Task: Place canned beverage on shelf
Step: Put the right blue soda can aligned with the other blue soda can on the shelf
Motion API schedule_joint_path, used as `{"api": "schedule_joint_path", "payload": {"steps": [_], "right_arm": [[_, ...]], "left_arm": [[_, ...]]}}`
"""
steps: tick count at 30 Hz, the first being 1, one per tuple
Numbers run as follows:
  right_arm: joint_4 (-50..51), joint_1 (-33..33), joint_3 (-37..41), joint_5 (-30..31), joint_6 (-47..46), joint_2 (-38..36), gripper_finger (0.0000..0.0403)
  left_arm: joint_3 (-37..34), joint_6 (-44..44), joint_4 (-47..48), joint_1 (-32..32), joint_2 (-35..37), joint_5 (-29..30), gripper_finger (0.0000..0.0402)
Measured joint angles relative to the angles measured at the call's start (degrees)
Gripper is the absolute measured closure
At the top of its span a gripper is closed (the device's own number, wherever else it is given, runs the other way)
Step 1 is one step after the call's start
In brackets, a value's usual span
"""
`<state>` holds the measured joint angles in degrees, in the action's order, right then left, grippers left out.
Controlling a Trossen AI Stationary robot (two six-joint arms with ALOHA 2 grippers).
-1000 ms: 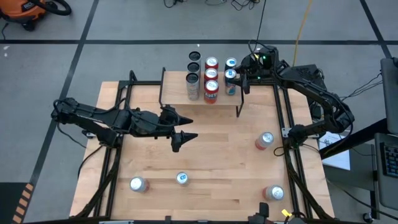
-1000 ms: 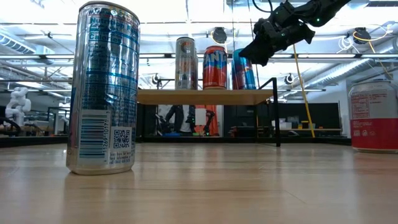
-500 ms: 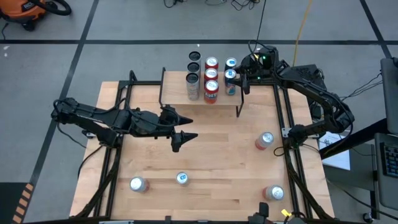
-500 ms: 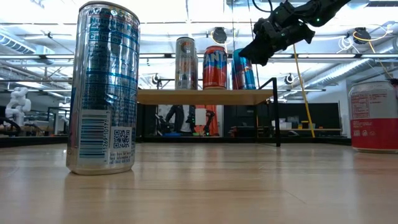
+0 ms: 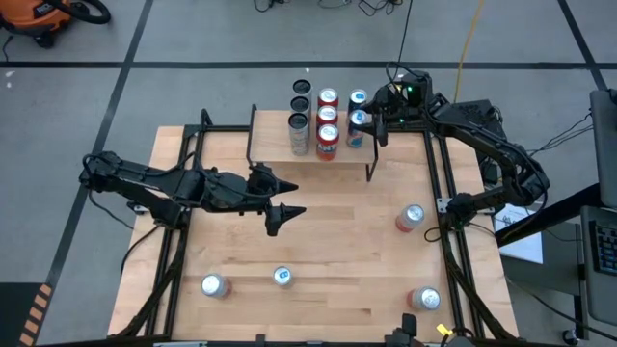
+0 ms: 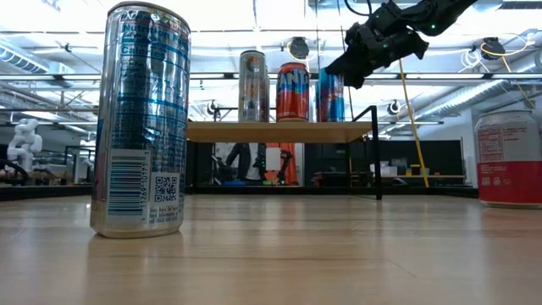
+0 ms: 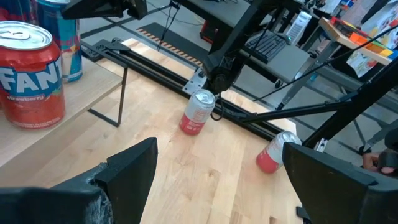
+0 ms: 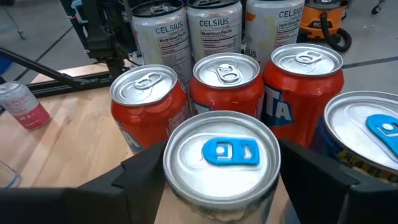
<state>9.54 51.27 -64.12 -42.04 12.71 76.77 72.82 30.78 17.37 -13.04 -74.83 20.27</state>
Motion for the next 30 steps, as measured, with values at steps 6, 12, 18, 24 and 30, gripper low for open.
{"api": "schedule_joint_path", "payload": {"steps": [6, 12, 18, 24, 30], "right_arm": [[-1.77, 0.0, 0.0, 0.04, -0.36, 0.0, 0.0126], [-5.68, 0.01, -0.94, 0.32, -2.32, -0.85, 0.0126], [-3.92, 0.04, -4.29, 3.23, -2.51, -2.22, 0.0126], [8.11, -1.18, -8.81, 3.2, -7.56, -6.12, 0.0137], [22.88, -6.21, -7.47, 3.24, -8.12, -10.44, 0.0186]], "left_arm": [[0.0, 0.0, 0.0, 0.0, 0.0, -0.09, 0.0052], [0.0, 0.03, -0.02, 0.0, 0.0, -0.35, 0.0052], [0.0, 0.06, -0.02, 0.0, 0.0, -0.5, 0.0052], [0.0, 0.29, -0.07, 0.0, 0.0, -0.5, 0.0052], [0.0, -1.39, -0.11, 0.0, 0.0, -0.46, 0.0052]]}}
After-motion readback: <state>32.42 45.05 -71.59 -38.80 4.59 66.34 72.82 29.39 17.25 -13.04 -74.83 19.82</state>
